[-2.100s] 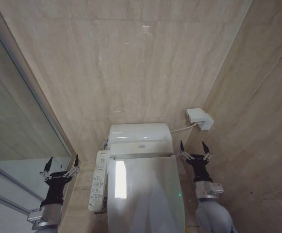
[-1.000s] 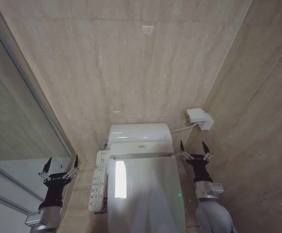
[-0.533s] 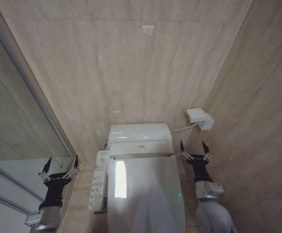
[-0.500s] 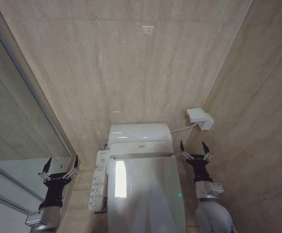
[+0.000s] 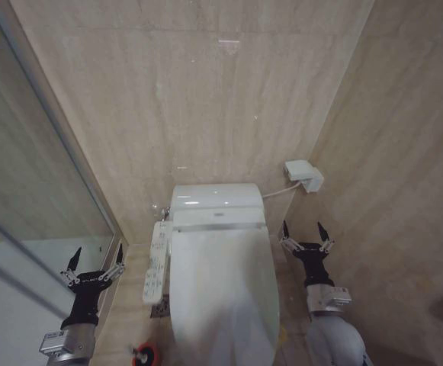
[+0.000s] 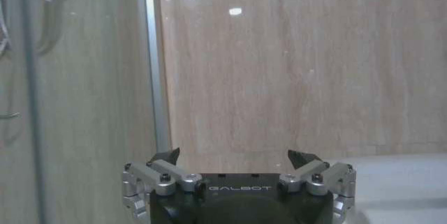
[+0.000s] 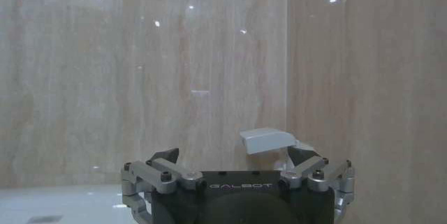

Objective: Open the toilet lid, clean the toilet bowl with a toilet brush, close the toilet lid, and flush.

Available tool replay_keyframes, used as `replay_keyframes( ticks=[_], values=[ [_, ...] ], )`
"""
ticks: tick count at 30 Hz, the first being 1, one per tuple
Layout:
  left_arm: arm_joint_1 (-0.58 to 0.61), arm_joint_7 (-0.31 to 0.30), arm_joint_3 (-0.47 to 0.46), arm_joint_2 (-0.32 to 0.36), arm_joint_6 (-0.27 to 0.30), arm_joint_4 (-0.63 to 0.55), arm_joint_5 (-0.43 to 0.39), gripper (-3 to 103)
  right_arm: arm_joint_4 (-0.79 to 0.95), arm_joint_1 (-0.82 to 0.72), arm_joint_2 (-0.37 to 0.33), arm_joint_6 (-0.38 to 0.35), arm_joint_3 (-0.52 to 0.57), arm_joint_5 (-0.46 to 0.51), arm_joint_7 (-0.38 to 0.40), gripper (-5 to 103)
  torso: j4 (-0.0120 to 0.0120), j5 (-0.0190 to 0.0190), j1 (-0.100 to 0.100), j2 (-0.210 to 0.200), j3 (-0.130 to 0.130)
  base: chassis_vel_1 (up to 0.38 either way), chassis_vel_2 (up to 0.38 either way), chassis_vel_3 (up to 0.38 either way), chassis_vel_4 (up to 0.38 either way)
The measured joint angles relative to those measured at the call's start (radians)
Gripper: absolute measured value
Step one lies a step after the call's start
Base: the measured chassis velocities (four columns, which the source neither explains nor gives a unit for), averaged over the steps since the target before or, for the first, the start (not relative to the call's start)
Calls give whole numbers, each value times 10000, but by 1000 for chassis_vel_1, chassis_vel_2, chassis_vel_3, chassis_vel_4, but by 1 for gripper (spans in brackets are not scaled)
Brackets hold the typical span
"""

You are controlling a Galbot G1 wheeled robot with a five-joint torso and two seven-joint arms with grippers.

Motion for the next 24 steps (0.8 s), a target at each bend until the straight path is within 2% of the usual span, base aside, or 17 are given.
replay_keyframes(
  ticks=[12,14,15,17,18,20,22,23,24],
  values=[
    [0,1,2,0,-1,3,0,100,0,-1,0,0,0,0,0,100,-2,8,4,-1,2,300,-296,-301,291],
    [1,1,3,0,-1,5,0,100,0,0,1,0,1,0,0,100,-1,-6,-1,1,-1,364,-381,-370,376],
    [1,1,2,0,-2,4,0,100,0,-2,0,0,0,0,0,100,-1,9,0,0,0,389,-368,-395,378],
    [0,1,2,1,-2,4,0,100,0,-1,1,0,0,0,0,100,-1,15,1,0,1,389,-368,-388,375],
    [0,1,3,0,-1,5,0,100,1,-2,1,0,0,0,-1,100,-2,-7,-2,2,-2,375,-404,-380,374],
    [0,1,3,0,-1,6,-1,100,0,-1,0,0,1,0,0,100,-2,-11,-2,1,-1,375,-327,-333,374],
    [1,1,2,0,-2,4,0,100,0,-3,0,0,0,0,0,100,-2,17,-4,2,-1,333,-316,-320,310],
    [4,1,2,0,-2,6,0,100,0,-5,1,0,0,0,0,100,-2,-2,-5,3,-2,291,-248,-220,276],
    [4,1,2,0,-2,6,0,100,0,-5,1,0,0,0,0,100,-2,-2,-5,3,-2,291,-248,-220,276]
  ],
)
